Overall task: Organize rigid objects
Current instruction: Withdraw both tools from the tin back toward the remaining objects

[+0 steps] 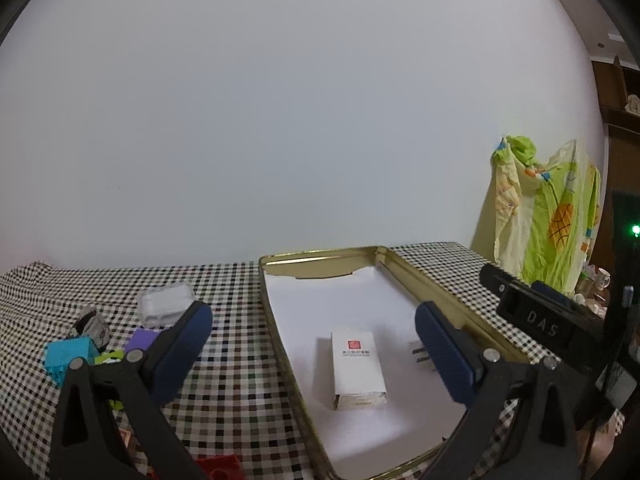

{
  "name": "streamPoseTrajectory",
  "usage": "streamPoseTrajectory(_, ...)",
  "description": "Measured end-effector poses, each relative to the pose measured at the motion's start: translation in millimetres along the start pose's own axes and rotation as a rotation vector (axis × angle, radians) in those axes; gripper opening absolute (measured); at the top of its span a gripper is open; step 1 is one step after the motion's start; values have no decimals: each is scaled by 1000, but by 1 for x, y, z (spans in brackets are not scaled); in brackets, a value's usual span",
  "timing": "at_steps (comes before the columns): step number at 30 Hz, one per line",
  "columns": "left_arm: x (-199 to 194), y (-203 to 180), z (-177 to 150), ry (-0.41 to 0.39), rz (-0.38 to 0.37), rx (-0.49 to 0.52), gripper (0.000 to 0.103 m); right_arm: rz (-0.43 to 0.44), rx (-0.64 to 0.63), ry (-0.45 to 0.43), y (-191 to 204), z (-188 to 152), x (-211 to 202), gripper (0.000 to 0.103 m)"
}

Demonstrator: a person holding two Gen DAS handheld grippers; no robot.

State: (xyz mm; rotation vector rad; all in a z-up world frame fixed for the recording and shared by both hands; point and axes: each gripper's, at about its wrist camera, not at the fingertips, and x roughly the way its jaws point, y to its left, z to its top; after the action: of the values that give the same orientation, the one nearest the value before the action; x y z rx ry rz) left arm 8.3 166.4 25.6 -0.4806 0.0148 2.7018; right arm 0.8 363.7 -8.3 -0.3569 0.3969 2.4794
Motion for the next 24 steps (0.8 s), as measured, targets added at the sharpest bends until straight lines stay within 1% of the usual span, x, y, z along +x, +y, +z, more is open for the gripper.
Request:
streamPoseTrajectory(4, -6, 3, 5, 3, -7, -7, 102, -88, -48, -84, 14, -6, -16, 86)
streamPoseTrajectory(7, -10, 16, 9, 12, -36, -48, 103, -108, -49, -92, 28, -14, -22, 86)
streamPoseTrajectory(9, -12, 26, 10, 23, -39, -55, 102, -118, -64, -93, 43, -22, -23, 86)
streamPoseTrajectory(12, -16, 47, 7, 12, 4, -61, 102, -110, -73, -91, 63, -29, -28, 86)
streamPoseTrajectory(15, -24, 75, 6, 0, 52, -95, 102, -93, -90, -97, 83, -38, -36, 86)
streamPoseTrajectory(17, -30, 99, 8, -16, 84, -123, 103, -85, -126, -108, 98, -42, -40, 86)
streamPoseTrajectory(19, -33, 116, 10, -26, 122, -131, 103, -72, -177, -125, 113, -47, -45, 86)
streamPoseTrajectory(22, -36, 148, 10, -21, 186, -147, 103, -63, -250, -142, 127, -51, -49, 86)
streamPoseTrajectory(23, -36, 162, 10, -9, 214, -155, 103, -59, -254, -141, 128, -51, -49, 86)
streamPoseTrajectory(24, -36, 169, 10, -2, 226, -158, 103, -54, -254, -139, 128, -51, -49, 86)
